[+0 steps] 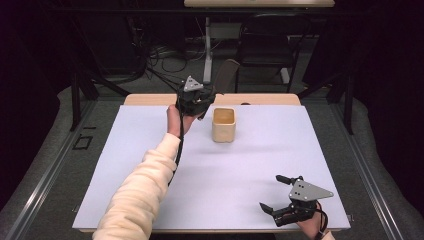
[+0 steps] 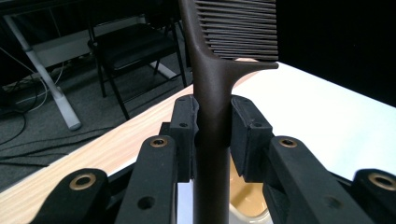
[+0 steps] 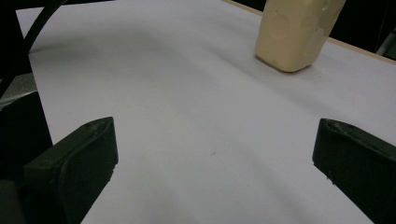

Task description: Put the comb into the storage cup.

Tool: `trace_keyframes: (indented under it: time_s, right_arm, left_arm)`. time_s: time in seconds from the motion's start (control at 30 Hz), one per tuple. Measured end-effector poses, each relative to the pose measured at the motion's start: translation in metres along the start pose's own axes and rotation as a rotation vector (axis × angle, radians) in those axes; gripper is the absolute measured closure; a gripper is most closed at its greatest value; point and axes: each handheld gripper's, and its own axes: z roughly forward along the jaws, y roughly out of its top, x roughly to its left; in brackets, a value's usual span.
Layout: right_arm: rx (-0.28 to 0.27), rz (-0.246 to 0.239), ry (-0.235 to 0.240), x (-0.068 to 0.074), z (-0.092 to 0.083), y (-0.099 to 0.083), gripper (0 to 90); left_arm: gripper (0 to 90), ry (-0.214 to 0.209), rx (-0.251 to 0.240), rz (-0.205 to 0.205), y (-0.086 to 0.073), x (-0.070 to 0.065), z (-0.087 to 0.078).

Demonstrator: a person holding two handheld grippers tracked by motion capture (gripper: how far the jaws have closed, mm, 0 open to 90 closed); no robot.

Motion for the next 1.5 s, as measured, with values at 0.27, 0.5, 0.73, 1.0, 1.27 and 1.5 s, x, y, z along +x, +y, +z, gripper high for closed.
trace_keyframes:
  time_s: [0.27,0.5,0.73,1.0,1.27,1.5]
  right_arm:
    - [-0.001,0.001,0.001,0.000,0.000,0.000,0.0]
    - [0.002,0.001,0.001,0.000,-0.001,0.000,0.0]
    - [0.002,0.000,0.001,0.000,-0.001,0.000,0.0]
    - [0.002,-0.001,0.000,0.000,-0.001,0.000,0.0]
    - [0.000,-0.005,0.000,0.000,-0.001,0.000,0.0]
    - [0.000,-0.005,0.001,0.000,-0.001,0.000,0.0]
  left_arm:
    - [72.5,0.004,-0.016,0.009,0.006,-0.003,0.006]
    - [72.5,-0.007,-0.029,0.009,0.008,-0.006,0.011]
    - [72.5,-0.015,-0.041,0.011,0.010,-0.010,0.017]
    - [72.5,-0.020,-0.057,0.013,0.010,-0.012,0.021]
    - [72.5,-0.024,-0.076,0.011,0.009,-0.017,0.028]
    - [72.5,-0.030,-0.092,-0.001,0.006,-0.018,0.033]
